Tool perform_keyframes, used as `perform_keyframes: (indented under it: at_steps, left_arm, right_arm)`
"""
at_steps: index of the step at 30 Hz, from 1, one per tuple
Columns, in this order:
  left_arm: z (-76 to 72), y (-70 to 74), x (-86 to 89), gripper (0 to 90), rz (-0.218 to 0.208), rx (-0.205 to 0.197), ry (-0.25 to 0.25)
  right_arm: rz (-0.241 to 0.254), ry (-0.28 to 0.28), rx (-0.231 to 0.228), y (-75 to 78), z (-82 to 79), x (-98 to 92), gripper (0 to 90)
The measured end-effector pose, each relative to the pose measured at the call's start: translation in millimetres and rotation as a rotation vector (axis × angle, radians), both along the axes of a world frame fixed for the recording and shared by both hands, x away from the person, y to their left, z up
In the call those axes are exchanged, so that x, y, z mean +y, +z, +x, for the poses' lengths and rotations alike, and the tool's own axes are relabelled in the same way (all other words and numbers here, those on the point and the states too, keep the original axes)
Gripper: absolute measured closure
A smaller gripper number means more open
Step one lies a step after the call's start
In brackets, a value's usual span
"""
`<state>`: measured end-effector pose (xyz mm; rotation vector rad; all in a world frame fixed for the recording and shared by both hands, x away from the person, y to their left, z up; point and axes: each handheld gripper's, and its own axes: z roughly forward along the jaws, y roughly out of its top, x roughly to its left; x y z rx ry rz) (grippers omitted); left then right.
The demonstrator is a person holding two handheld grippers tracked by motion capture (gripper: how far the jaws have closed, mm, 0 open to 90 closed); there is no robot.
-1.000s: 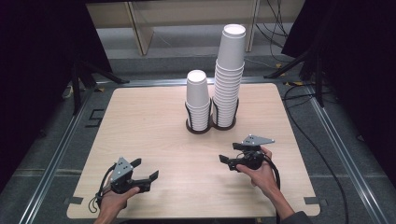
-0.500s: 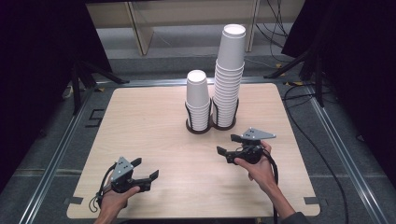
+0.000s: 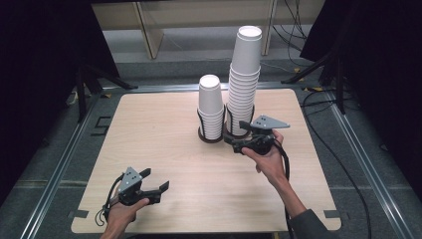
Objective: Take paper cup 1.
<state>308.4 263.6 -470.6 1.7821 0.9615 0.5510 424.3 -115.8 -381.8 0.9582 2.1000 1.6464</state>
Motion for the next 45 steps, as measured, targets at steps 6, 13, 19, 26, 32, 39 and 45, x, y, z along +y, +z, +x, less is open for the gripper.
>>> perform_keyframes:
  at_steps: [6, 13, 19, 26, 32, 39, 45]
  left_arm:
    - [-0.4, 0.0, -0.9, 14.2, 0.0, -0.001, -0.005]
    - [-0.6, -0.1, -0.7, 14.2, -0.005, -0.002, -0.005]
    - [-2.3, 0.1, -1.2, 14.2, 0.002, 0.02, 0.009]
    - [-1.4, -0.1, -0.8, 14.2, 0.004, 0.01, -0.002]
    - [-2.2, 0.1, -1.1, 14.2, 0.004, 0.018, 0.004]
    - [-0.1, -0.7, -0.7, 14.2, -0.003, -0.001, -0.015]
    - [-2.2, 0.0, -1.2, 14.2, 0.002, 0.02, 0.0]
  right_arm:
    - [-0.016, -0.022, -0.027, 17.1, 15.2, 18.4, 20.7]
    - [-0.021, -0.059, -0.053, 26.7, 38.9, 32.9, 21.8]
    - [-0.007, -0.072, -0.053, 34.9, 51.0, 40.7, 23.1]
    - [-0.01, -0.095, -0.075, 43.0, 69.2, 52.7, 23.5]
    - [-0.025, -0.117, -0.07, 41.5, 76.2, 59.0, 23.3]
    - [-0.065, -0.16, -0.078, 40.1, 79.5, 68.7, 22.5]
    - [-0.06, -0.202, -0.059, 41.6, 79.7, 75.5, 22.1]
